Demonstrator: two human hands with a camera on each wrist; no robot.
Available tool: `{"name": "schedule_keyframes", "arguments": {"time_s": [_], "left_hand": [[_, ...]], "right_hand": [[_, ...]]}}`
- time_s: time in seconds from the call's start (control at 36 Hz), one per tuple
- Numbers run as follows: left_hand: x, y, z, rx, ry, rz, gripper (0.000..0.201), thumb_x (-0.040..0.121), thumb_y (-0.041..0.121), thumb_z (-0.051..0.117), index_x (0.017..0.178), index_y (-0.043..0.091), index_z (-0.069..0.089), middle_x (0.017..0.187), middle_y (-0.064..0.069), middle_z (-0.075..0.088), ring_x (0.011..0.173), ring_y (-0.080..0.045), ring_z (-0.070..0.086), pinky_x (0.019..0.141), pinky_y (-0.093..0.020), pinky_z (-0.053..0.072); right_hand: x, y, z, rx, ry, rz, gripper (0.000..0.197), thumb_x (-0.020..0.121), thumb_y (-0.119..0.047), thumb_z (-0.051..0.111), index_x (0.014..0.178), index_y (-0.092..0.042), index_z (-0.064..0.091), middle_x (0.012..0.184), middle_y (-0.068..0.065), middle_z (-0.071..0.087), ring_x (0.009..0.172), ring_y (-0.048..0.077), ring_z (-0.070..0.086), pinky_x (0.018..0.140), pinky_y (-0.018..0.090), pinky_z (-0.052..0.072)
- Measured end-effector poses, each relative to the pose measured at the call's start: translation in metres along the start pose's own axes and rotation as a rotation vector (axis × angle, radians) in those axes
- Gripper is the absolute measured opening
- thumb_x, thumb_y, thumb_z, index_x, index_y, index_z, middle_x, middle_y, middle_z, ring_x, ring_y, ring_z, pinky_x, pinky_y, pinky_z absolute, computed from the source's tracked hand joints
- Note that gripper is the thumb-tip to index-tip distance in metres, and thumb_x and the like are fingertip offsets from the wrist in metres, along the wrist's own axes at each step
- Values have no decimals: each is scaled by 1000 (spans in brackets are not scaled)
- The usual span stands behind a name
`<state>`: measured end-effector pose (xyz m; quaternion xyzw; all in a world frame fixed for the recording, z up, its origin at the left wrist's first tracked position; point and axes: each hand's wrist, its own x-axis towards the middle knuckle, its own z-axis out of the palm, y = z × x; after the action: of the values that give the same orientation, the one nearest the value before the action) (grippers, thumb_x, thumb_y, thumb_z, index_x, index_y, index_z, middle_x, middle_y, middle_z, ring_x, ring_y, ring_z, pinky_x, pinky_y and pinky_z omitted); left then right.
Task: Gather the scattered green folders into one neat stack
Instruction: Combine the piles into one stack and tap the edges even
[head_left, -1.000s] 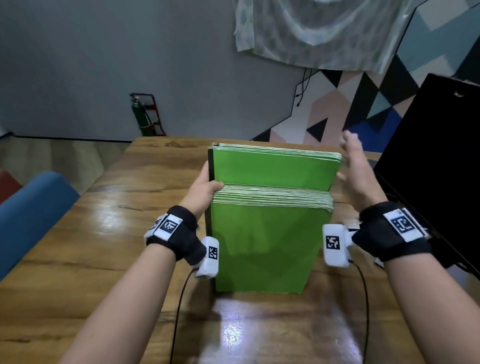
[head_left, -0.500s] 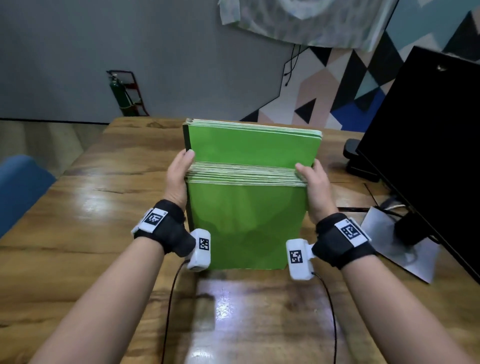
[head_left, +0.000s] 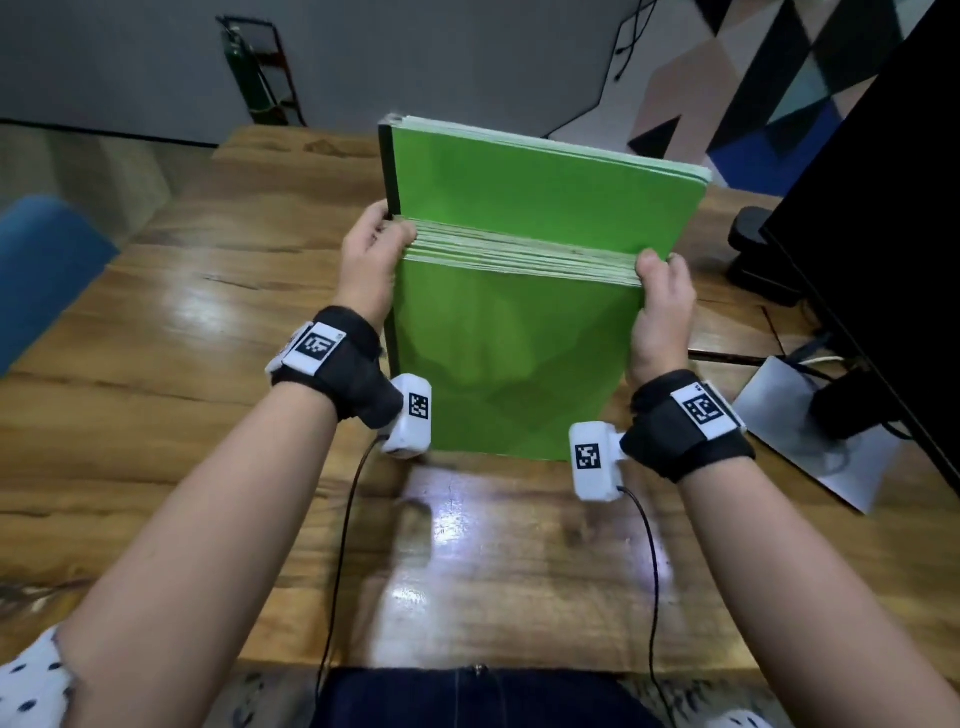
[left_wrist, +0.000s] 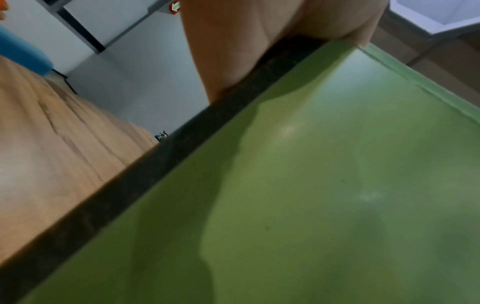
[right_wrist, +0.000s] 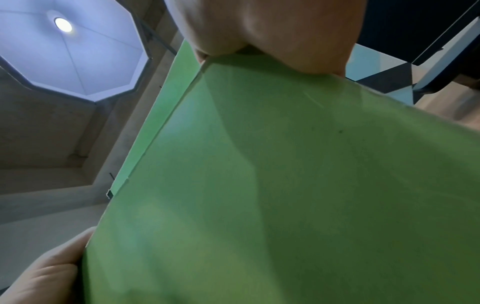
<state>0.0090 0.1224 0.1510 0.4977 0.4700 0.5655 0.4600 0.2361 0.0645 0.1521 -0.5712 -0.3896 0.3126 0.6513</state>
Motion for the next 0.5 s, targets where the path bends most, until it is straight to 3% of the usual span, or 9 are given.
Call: {"name": "schedule_keyframes", "arguments": {"time_s": [0.06,0.11,0.25,0.33,0.39,0.42,0.44,0.5], "left_hand": [[0,-3,-3,40,27,15,63,75,33,57,127,-2,51,117,-17,60,100,-22,55,92,-31,43],[-2,-7,-6,71,32,24,68,75,37,58,130,-1,50,127,-25,55,111,-35,54,99,-36,41],[2,-6,-7,87,-15,43,68,77,37,56,134,2,47,131,-13,56,122,-28,51,106,-46,38],[4,-9,-8,-12,-30,-3,67,77,33,57,135,2,46,131,-15,56,123,-30,51,106,-49,37],[2,-16,-11,-109,-63,-44,80,72,52,66,135,6,47,133,-13,55,124,-29,51,108,-52,34],[1,-22,-12,-137,-83,-65,89,68,62,67,135,8,48,133,-12,55,125,-28,51,108,-52,34],[0,-29,-13,-146,-95,-79,95,65,68,67,136,9,47,133,-11,56,125,-28,51,108,-51,34],[-10,-39,-14,-122,-93,-108,107,57,74,69,139,11,42,135,-9,54,126,-24,51,108,-48,34]], "right_hand": [[5,7,0,-41,7,8,13,88,-27,45,91,-15,46,80,-8,47,71,7,43,69,25,35],[9,14,-1,-60,14,-18,10,87,-30,45,83,-21,43,76,-9,42,71,8,40,68,25,34],[10,21,-2,-102,18,-89,15,91,-32,41,89,-17,43,76,-11,40,69,3,39,67,19,35],[6,23,-5,-109,-19,-50,36,91,-45,36,108,-14,43,93,-10,47,90,4,46,81,14,37],[1,31,-11,-113,-88,27,49,93,-50,36,130,-18,36,126,-2,48,120,12,43,102,26,32],[-5,34,-15,-148,-118,60,59,94,-49,39,142,-17,26,143,4,38,132,14,33,109,29,24],[-10,40,-19,-192,-147,76,71,93,-48,45,148,-13,15,152,7,25,138,13,24,110,28,18],[-20,54,-26,-210,-221,88,90,86,-43,59,150,-10,6,150,2,22,133,6,21,108,23,15]]}}
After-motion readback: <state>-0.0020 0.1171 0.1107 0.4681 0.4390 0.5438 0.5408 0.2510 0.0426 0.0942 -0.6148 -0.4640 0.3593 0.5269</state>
